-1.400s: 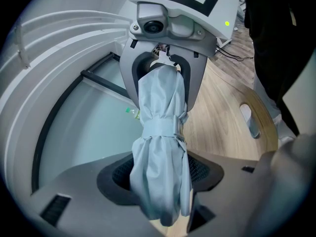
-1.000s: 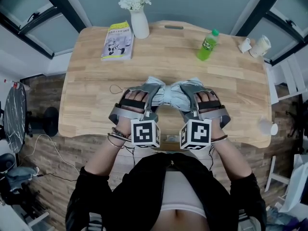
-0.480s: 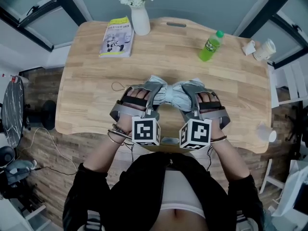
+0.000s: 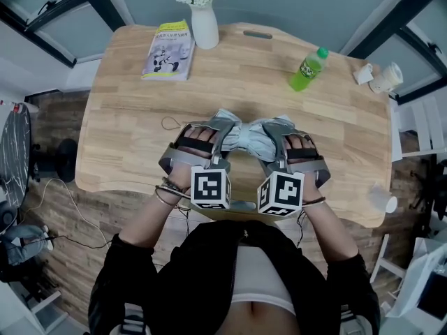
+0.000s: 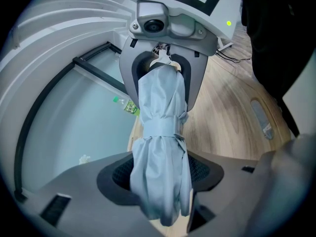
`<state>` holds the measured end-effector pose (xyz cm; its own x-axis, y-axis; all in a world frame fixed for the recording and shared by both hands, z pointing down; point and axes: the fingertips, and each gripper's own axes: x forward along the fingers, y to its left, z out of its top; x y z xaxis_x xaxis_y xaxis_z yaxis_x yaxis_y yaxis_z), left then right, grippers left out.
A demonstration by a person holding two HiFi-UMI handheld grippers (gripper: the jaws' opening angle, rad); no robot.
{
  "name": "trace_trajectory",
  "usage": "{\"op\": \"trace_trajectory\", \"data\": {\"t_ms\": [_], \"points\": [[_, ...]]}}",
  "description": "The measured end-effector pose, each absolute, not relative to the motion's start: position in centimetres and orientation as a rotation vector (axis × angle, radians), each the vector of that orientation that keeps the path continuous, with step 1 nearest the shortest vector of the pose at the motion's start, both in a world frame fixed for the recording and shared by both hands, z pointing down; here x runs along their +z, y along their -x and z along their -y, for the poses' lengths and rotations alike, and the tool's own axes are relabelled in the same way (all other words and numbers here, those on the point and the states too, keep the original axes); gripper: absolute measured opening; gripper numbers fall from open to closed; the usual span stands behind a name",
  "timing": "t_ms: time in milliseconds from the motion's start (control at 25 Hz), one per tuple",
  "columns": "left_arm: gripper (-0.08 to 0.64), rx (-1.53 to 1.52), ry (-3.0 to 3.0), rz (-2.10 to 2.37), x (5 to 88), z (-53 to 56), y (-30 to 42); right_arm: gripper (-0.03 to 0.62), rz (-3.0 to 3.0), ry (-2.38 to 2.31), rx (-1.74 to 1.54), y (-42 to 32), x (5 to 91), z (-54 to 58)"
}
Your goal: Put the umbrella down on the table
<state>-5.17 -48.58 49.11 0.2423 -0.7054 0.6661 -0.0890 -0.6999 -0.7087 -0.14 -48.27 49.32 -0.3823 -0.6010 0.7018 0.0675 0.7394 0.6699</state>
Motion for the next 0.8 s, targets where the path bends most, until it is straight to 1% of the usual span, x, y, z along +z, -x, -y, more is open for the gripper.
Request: {"op": "trace_trajectory", "data": {"t_ms": [800], "points": [[0.259,-1.524,2.017,-0.675,51.6,50.3,4.7,0.33,1.849,-0.373,-0.697,-0.2,51.8,50.0]]}}
